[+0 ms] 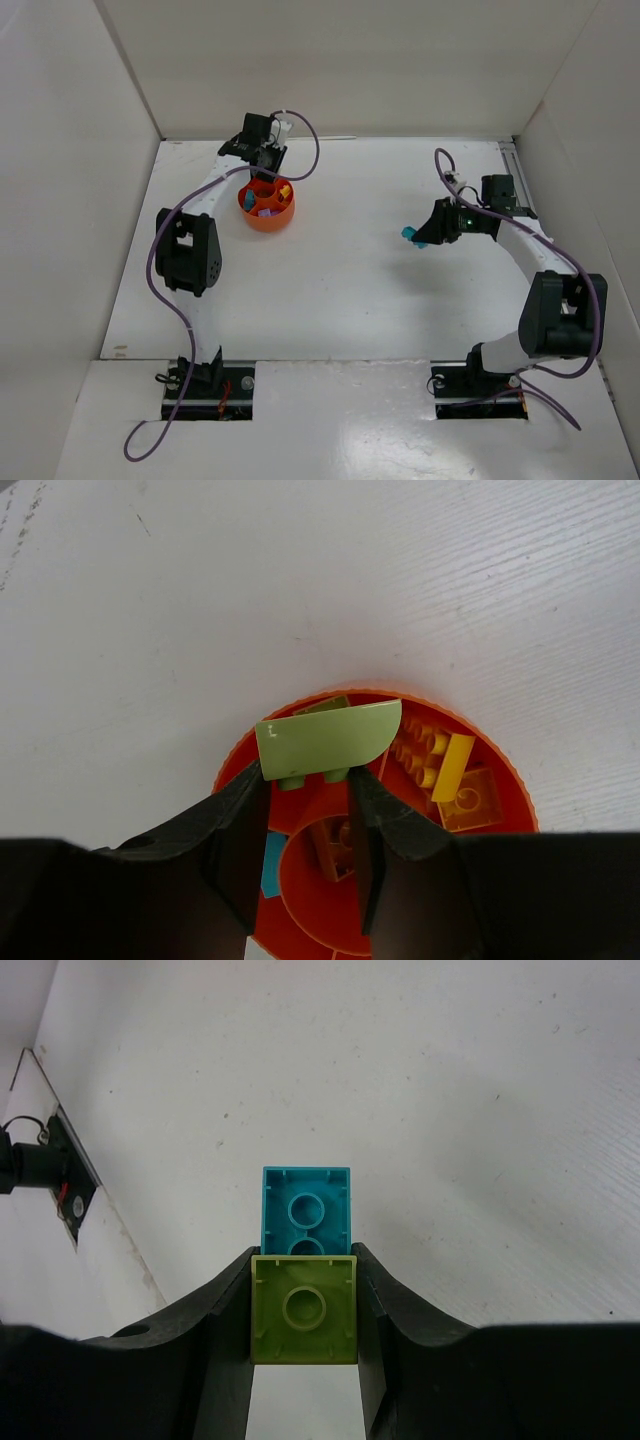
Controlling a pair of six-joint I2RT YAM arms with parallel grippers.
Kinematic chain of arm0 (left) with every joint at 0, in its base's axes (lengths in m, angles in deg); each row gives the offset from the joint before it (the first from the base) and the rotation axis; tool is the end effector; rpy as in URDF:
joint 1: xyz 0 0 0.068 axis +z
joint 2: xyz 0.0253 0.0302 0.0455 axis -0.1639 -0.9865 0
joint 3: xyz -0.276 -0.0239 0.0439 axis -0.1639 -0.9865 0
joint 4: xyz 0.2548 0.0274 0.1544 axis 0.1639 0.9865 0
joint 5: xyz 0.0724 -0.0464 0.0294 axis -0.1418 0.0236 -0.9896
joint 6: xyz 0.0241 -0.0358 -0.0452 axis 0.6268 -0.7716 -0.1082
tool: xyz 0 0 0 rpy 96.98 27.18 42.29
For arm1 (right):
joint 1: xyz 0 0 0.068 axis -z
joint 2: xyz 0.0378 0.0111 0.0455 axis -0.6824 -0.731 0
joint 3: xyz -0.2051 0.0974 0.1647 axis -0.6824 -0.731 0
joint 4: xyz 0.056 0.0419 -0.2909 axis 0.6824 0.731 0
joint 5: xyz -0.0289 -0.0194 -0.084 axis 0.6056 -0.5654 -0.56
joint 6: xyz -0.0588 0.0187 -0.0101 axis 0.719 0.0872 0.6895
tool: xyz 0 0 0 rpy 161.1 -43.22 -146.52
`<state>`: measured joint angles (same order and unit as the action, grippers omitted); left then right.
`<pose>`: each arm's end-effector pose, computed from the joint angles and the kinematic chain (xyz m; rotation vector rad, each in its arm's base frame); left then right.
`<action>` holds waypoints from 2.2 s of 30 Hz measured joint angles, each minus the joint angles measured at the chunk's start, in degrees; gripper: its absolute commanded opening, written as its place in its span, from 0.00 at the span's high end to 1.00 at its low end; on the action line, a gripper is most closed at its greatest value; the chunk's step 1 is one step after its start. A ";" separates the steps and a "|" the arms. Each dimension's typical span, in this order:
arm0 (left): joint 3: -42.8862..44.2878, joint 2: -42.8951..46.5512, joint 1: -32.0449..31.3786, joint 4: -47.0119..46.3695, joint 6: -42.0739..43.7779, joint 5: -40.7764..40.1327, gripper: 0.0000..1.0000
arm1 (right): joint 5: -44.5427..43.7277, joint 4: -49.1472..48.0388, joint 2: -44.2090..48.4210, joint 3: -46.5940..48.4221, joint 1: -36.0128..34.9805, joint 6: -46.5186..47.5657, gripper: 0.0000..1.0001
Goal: Sort the legos into containers by color
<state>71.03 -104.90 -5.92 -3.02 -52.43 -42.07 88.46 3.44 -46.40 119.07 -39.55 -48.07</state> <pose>0.4985 -0.1361 0.2754 0.5948 2.1735 0.0206 0.3317 0.0188 0.2259 -0.4975 2.1999 1.0604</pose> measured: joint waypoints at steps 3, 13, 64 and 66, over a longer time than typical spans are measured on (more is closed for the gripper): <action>0.00 -0.39 0.09 -0.11 0.33 -0.52 0.69 | 0.35 0.02 -0.26 0.00 0.22 0.09 0.97; 0.00 -0.50 0.48 -0.44 0.63 -1.11 0.43 | 0.76 0.09 -0.33 0.00 0.63 0.31 0.97; -34.10 35.47 -22.80 -26.84 -8.70 43.23 0.18 | 7.52 -4.02 11.21 6.43 -25.97 2.99 0.97; -36.22 37.55 -22.82 -28.17 -8.63 44.59 0.17 | 7.39 -3.76 11.21 6.43 -25.55 3.06 0.98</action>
<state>34.81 -67.35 -28.74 -31.19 -61.06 2.52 95.84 -0.32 -35.19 125.49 -65.10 -45.01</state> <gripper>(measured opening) 0.812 0.428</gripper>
